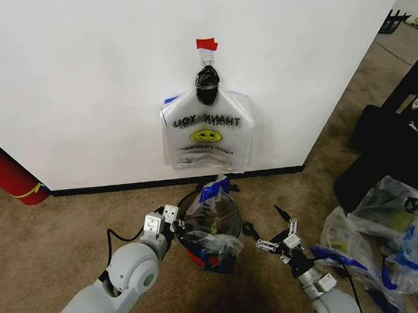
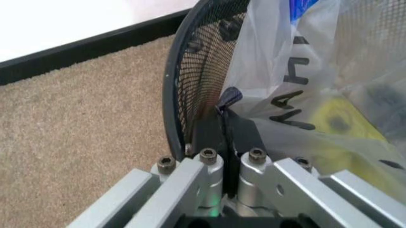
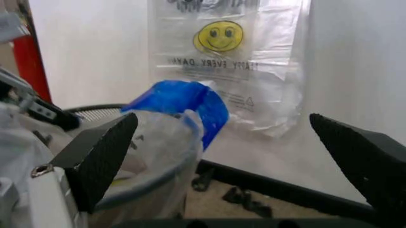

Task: Pick up the garbage bag from the wall and place it over the trash bin.

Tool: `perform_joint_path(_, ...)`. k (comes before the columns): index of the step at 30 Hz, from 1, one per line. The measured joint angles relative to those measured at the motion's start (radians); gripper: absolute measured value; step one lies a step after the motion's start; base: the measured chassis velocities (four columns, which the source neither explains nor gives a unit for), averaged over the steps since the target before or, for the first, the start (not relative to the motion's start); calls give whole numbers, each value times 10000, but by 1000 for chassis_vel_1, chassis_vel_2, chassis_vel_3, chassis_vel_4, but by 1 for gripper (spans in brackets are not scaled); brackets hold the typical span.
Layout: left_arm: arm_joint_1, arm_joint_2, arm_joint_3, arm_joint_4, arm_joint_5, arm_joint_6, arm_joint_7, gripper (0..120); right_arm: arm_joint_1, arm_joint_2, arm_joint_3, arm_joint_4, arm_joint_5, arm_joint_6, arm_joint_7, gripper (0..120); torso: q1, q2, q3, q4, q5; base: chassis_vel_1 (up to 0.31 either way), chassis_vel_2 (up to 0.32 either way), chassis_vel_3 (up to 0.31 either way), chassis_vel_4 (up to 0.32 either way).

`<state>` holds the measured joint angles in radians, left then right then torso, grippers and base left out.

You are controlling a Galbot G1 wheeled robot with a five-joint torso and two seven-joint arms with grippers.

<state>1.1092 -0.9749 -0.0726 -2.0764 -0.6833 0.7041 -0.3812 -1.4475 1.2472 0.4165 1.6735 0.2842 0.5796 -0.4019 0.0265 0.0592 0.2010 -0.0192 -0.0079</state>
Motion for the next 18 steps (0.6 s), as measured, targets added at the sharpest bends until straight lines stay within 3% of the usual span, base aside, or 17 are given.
perform_joint_path(10, -183, -64, 35, 65, 88, -66, 160, 0, 750, -397, -828, -238, 754, -1214, 301, 100, 0, 0, 0, 0, -1, 0, 0, 0, 0)
perform_joint_path(18, -590, 15, 67, 183, 118, -152, 252, 0, 1960, -635, -2092, 16, 2357, -3867, 1537, 100, 2, 0, 0, 1, -3, 0, 0, 0, 0)
